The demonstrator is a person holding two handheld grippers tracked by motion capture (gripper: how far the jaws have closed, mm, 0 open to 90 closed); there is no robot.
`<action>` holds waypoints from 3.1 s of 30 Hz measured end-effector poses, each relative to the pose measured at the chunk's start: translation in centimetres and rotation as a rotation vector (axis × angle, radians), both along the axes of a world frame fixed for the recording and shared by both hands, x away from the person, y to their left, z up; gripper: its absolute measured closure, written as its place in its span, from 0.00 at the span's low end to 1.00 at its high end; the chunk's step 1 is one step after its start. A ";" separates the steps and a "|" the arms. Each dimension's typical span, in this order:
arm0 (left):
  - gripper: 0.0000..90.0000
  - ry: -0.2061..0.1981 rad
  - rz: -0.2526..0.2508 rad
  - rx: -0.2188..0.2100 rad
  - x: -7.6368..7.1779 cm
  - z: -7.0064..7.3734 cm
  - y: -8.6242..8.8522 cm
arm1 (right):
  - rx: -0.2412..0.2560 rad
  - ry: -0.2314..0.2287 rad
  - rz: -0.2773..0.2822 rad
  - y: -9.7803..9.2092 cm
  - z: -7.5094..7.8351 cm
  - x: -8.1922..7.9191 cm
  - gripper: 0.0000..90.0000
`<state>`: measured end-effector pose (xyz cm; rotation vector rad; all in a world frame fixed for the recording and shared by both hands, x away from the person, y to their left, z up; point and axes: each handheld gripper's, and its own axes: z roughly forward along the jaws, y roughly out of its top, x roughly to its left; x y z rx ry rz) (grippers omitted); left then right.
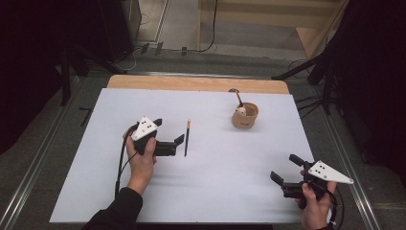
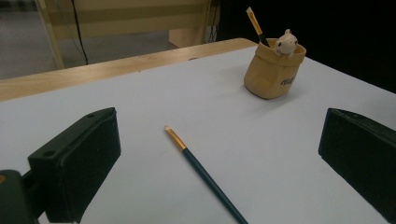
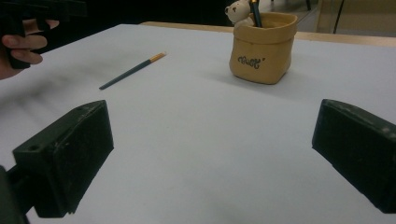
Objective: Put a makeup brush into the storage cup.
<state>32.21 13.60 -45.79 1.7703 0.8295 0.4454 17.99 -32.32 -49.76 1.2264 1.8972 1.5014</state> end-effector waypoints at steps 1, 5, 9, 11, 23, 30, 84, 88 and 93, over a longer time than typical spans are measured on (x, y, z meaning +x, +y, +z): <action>0.00 0.000 -0.004 0.004 0.0 0.0 -0.1 | 0.002 -0.001 -0.001 0.0 0.0 0.0 0.00; 0.00 0.000 -0.012 0.010 0.2 0.1 -0.6 | 0.001 -0.006 0.002 0.0 0.1 -0.1 0.00; 0.00 0.002 -0.014 0.012 0.5 0.2 -0.9 | 0.002 -0.006 0.001 0.0 0.1 -0.1 0.00; 0.00 0.002 -0.014 0.012 0.7 0.3 -1.0 | -0.001 -0.006 0.003 0.1 0.1 -0.1 0.00; 0.00 0.045 -0.011 0.027 1.8 0.3 -1.9 | -0.001 -0.005 0.001 0.0 0.0 -0.1 0.00; 0.00 0.063 -0.025 0.052 2.6 1.0 -2.8 | -0.003 -0.004 0.001 0.0 0.0 -0.1 0.00; 0.01 0.457 -0.148 0.423 6.4 -0.3 -5.7 | -0.008 0.013 0.007 0.0 -0.3 0.2 0.00; 0.14 0.458 -0.104 0.449 6.5 -0.7 -6.2 | -0.006 0.013 0.007 0.0 -0.3 0.1 0.00; 0.15 0.461 -0.091 0.499 6.6 -1.1 -6.6 | -0.008 0.008 0.005 0.0 -0.3 0.1 0.00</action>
